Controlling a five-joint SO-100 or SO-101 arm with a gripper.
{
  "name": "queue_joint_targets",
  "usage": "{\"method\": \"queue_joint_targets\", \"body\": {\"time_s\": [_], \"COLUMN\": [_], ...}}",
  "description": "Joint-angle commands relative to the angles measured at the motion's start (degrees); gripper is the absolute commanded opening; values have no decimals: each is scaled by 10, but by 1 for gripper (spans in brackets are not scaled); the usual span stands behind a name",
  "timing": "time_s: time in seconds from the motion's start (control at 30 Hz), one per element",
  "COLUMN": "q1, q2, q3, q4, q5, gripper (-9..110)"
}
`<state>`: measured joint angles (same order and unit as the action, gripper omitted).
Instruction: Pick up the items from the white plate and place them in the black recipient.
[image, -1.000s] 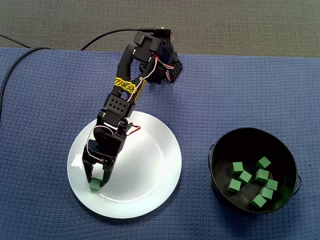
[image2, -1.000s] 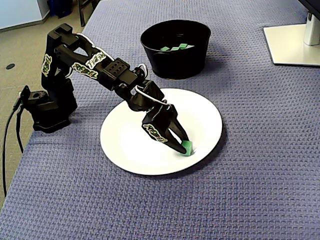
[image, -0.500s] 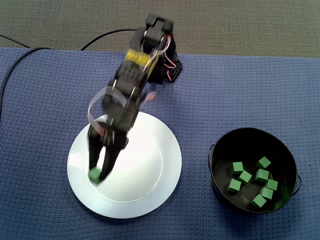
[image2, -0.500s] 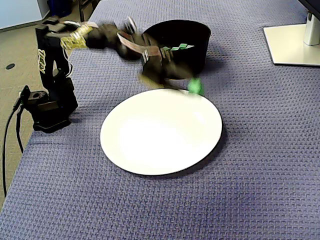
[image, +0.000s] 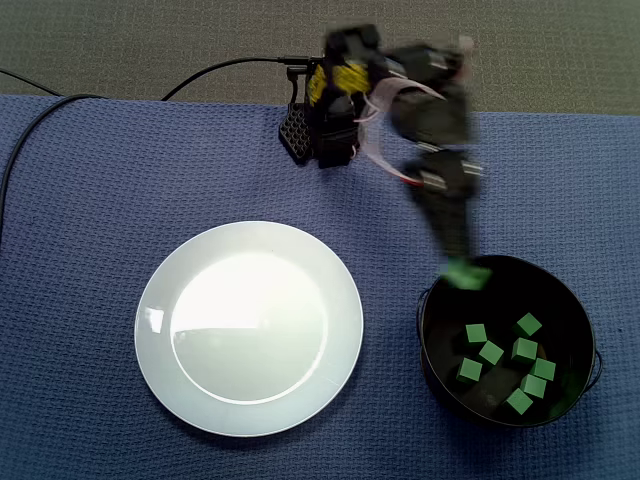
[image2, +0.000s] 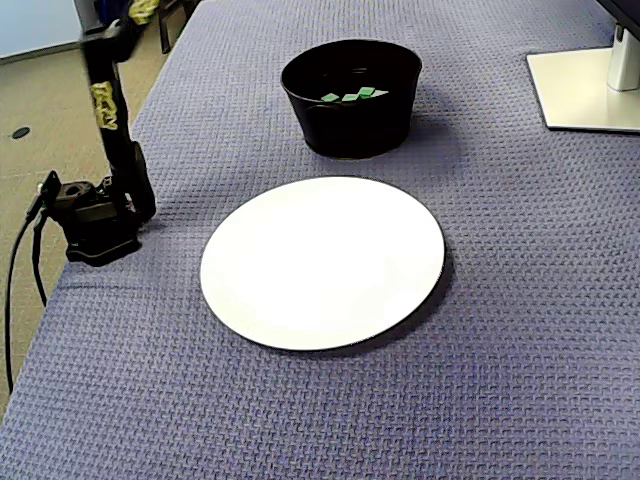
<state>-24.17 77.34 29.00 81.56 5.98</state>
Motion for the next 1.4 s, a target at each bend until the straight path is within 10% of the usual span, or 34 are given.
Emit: {"method": "queue_joint_targets", "body": {"time_s": [0.0, 0.23, 0.43, 0.63, 1.37], "q1": [-114, -105, -91, -62, 215], "q2": [-186, -269, -261, -28, 811], "q3": [-156, 8, 46, 125, 1329], "q4": [77, 12, -4, -6, -564], "q5": [-34, -23, -61, -232, -943], "gripper": [0, 0, 52, 36, 16]}}
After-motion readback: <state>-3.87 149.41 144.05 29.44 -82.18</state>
